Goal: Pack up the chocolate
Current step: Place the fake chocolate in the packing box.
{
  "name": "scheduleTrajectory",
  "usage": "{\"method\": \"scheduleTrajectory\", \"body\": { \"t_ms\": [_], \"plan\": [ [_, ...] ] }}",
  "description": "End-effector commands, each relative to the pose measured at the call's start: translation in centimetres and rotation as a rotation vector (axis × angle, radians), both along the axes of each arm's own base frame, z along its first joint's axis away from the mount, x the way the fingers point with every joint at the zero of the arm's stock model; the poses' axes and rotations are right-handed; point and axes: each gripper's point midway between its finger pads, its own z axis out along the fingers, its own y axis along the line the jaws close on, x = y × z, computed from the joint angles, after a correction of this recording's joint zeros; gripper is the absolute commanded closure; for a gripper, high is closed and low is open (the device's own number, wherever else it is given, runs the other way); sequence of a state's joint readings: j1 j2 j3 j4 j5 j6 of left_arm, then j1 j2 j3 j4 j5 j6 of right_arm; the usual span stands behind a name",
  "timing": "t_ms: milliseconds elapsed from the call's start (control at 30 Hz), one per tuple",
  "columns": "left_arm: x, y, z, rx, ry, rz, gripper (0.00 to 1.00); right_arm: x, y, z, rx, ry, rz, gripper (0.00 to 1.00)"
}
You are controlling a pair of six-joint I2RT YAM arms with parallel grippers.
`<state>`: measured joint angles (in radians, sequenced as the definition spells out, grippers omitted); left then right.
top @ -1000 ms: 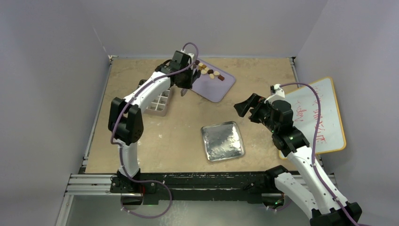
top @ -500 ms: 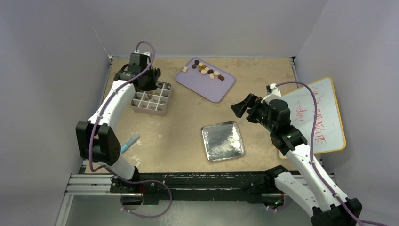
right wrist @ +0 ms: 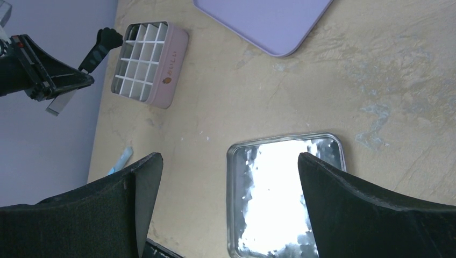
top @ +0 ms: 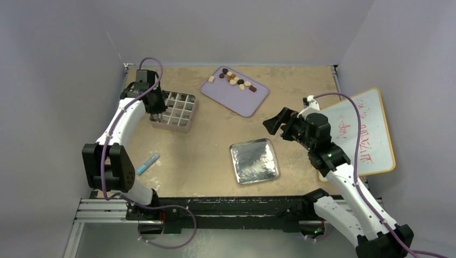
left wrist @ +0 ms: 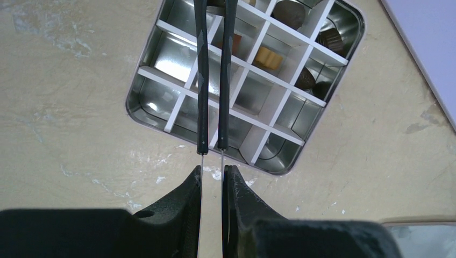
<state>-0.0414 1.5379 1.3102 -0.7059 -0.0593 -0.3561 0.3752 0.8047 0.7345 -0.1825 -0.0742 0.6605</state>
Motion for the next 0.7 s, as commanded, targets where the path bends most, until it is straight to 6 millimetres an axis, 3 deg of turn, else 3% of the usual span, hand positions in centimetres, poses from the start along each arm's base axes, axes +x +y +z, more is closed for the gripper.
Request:
{"method": "scheduleTrajectory", "body": {
  "t_ms": [0, 367, 667],
  "plan": [
    [0.8, 1.3, 0.0, 0.023, -0.023, 0.039, 0.91, 0.0, 0.4, 2.0, 0.006, -0.052, 0.024, 0.03],
    [0.9, 1.7, -1.6, 0.006, 0.024, 0.055, 0.84, 0.1, 0.2, 2.2, -0.001, -0.065, 0.02, 0.03],
    [0.7, 1.9, -1.2, 0.018, 0.024, 0.062, 0.73, 0.0, 0.1, 2.1, -0.004, -0.07, 0.021, 0.03]
  ]
}}
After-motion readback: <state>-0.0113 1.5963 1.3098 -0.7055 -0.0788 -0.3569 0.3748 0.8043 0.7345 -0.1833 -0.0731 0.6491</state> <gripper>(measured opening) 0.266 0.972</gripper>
